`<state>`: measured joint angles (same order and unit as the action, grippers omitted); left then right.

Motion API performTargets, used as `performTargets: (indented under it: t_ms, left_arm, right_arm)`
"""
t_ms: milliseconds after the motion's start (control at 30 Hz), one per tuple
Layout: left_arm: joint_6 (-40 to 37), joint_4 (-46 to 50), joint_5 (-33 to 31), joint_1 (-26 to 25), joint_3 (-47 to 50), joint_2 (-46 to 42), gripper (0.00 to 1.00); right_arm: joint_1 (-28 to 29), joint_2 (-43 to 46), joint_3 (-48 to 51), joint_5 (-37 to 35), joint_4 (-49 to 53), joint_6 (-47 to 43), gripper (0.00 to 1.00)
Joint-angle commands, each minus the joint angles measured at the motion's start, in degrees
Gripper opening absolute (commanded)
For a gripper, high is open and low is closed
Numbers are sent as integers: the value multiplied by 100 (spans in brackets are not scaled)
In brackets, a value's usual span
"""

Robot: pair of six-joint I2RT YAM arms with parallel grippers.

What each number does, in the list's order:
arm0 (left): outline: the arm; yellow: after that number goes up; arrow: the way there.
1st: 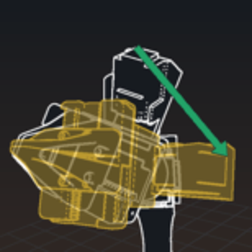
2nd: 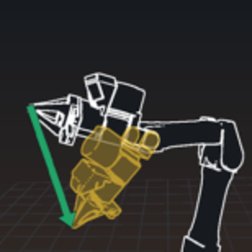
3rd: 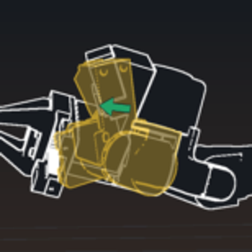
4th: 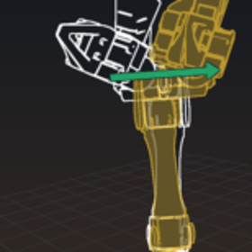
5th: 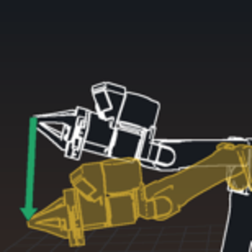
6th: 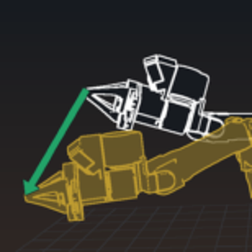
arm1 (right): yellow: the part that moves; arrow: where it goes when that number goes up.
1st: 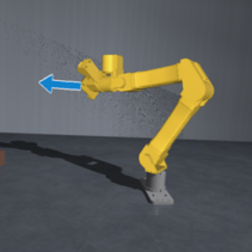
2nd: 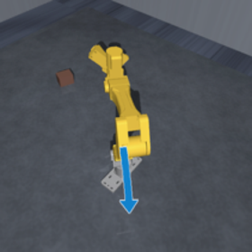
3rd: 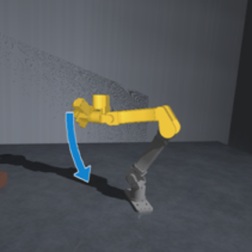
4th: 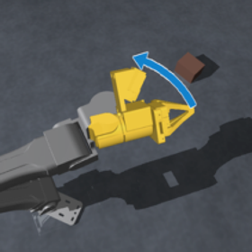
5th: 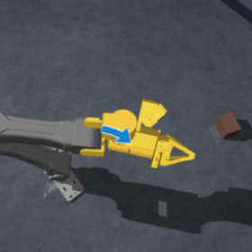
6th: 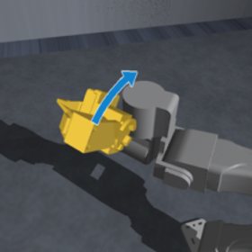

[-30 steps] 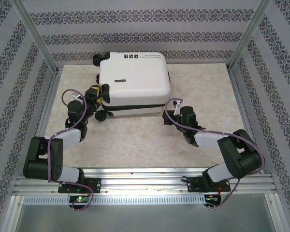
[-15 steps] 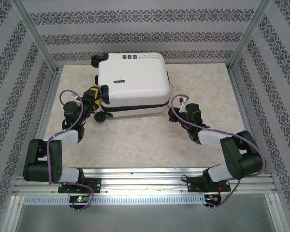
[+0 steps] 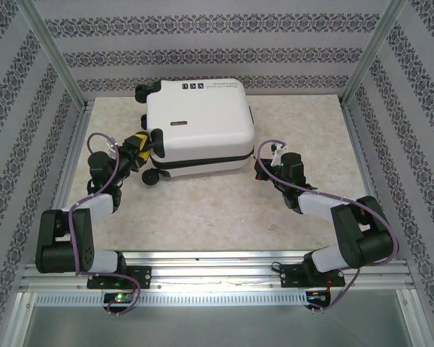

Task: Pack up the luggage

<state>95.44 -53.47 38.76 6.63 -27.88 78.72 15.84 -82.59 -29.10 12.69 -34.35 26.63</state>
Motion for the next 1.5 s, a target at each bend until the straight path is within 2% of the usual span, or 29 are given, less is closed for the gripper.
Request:
performTargets:
  t_ms: [0,200,333,467,633,867,1267,1367,1467]
  left_arm:
    - [482,-566,-61,349,-160,-514,0]
    - [303,-87,315,541,-189,-697,0]
    - [162,228,634,789,-126,-779,0]
    - [120,325,961,1023,-150,-768,0]
    - [98,305,1275,1314,-300,-604,0]
    - [402,-417,1817,1578,-714,104,0]
    - [169,-282,2340,1860,-744,393,0]
    - [260,-477,2414,1920,-707,469,0]
    - [260,-516,2504,1925,-748,523,0]
  right_arm:
    - [-335,136,-196,-874,-91,-18,0]
    - [-487,-26,-376,-857,-244,-31,0]
    - [-575,-73,-380,-583,-521,-88,0]
    - [-582,-61,-278,4,-1016,-297,0]
    - [-372,116,-159,439,-1045,-405,0]
    - [23,222,-61,25,-714,-594,0]
    - [-310,-269,-655,-884,-589,-99,0]
    - [-410,-394,-786,-862,-624,108,0]
    - [-430,-624,-939,-541,-939,138,0]
